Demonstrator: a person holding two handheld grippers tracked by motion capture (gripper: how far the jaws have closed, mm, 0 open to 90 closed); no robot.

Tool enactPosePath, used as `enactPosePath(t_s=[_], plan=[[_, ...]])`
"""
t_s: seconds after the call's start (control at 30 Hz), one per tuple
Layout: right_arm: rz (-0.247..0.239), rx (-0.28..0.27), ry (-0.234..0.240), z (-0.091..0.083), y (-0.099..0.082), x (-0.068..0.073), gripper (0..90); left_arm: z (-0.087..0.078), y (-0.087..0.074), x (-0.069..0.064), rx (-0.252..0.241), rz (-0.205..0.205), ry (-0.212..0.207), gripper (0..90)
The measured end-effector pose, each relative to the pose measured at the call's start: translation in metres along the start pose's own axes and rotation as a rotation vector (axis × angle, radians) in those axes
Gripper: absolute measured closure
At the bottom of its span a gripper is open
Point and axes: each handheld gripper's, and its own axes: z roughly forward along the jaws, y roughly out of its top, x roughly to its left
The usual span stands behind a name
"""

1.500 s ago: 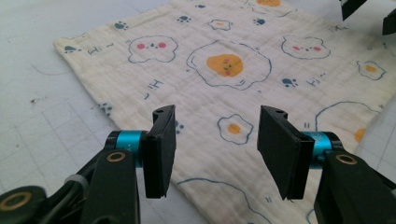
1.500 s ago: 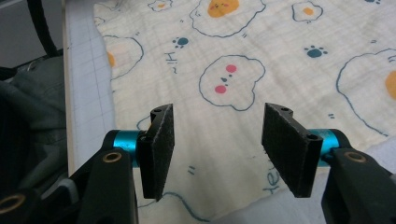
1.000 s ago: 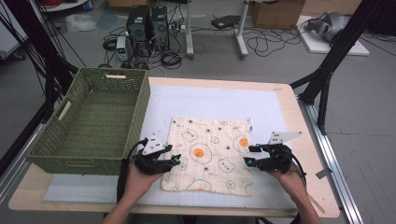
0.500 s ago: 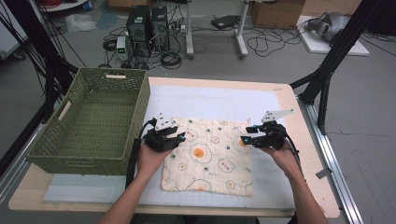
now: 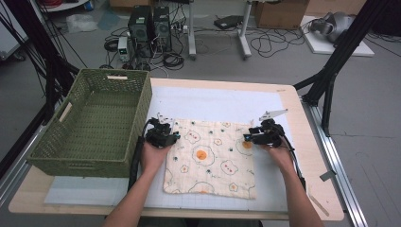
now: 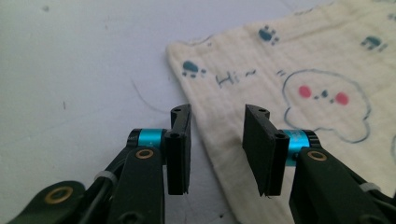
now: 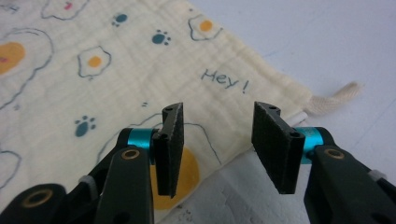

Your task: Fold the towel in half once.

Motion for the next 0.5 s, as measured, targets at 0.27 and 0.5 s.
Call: enactPosePath(t_s=[0.27, 0.5], plan=[[0.014, 0.002, -0.005, 0.002, -0.002, -0.002, 85.2, 0.002, 0.000, -0.002, -0.014, 0.004, -0.034, 86.6], [0.025, -0.043, 0.044, -0.012, 0.000, -0.002, 87.0, -0.015, 0.005, -0.004, -0.109, -0.005, -0.034, 87.4]])
